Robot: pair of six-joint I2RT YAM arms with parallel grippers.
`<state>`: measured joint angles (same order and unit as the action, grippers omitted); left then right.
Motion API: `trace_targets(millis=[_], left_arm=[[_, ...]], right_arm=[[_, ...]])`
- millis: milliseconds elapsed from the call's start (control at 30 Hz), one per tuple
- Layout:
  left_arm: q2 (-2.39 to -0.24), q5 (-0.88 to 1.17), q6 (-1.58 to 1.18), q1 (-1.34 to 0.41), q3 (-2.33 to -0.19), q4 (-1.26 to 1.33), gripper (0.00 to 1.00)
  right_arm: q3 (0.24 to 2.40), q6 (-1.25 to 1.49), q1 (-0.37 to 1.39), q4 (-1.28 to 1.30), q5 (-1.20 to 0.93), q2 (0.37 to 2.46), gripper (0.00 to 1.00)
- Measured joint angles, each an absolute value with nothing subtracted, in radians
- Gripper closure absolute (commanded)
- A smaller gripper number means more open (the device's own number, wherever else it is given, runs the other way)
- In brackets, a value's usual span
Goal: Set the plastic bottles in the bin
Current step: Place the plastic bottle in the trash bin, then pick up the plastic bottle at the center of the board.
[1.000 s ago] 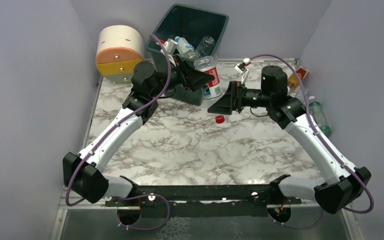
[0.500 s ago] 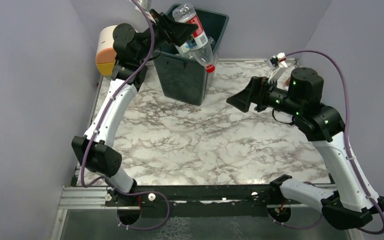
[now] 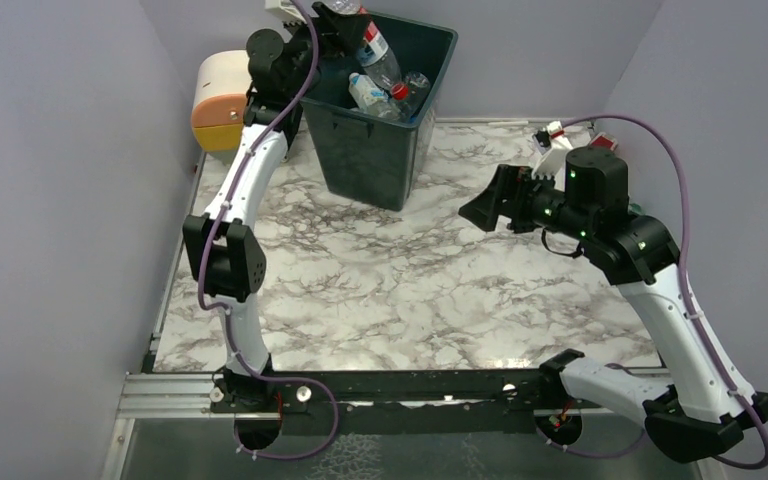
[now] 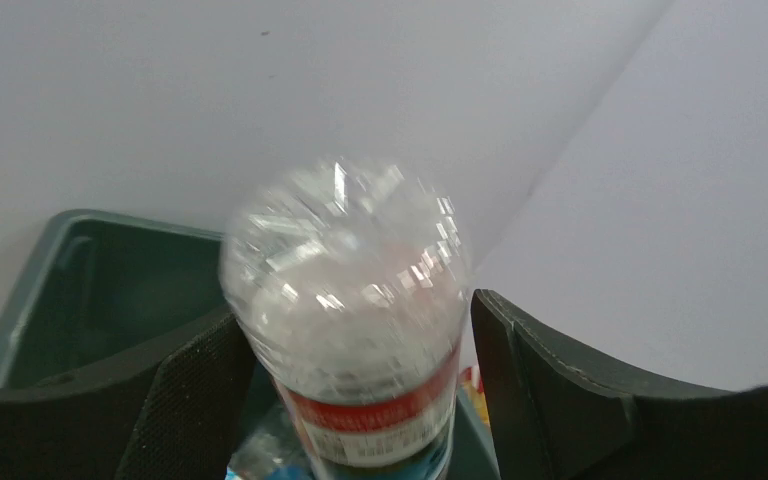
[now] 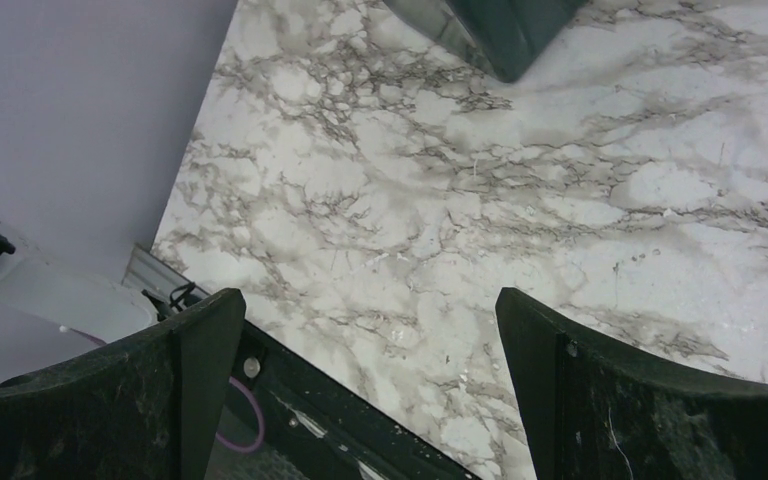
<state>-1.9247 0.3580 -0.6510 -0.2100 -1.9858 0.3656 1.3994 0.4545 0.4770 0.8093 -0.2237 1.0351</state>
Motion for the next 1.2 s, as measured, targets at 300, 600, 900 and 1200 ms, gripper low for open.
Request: trace_targets(millis=[300, 600, 900, 1200], left_arm=[[-2.057, 0.347, -0.547, -0.192, -2.114, 0.186, 0.01], [-1.945, 0.411, -0.523, -0.189, -2.103, 0.117, 0.01], [-1.465, 0.538, -0.539, -0.189, -1.820, 0.099, 0.01], [-1.179, 0.612, -0.543, -0.189, -1.339, 0.055, 0.01]], right_arm=[[1.399, 0.455, 0.477, 0.813, -0.189, 1.031, 0.01], [1.303, 0.480, 0.476, 0.808, 0.101, 1.126, 0.01], [1.171, 0.521, 0.141, 0.678, 0.282, 1.454, 0.01], [1.258, 0.517, -0.094, 0.575, 0.327, 1.736, 0.01]])
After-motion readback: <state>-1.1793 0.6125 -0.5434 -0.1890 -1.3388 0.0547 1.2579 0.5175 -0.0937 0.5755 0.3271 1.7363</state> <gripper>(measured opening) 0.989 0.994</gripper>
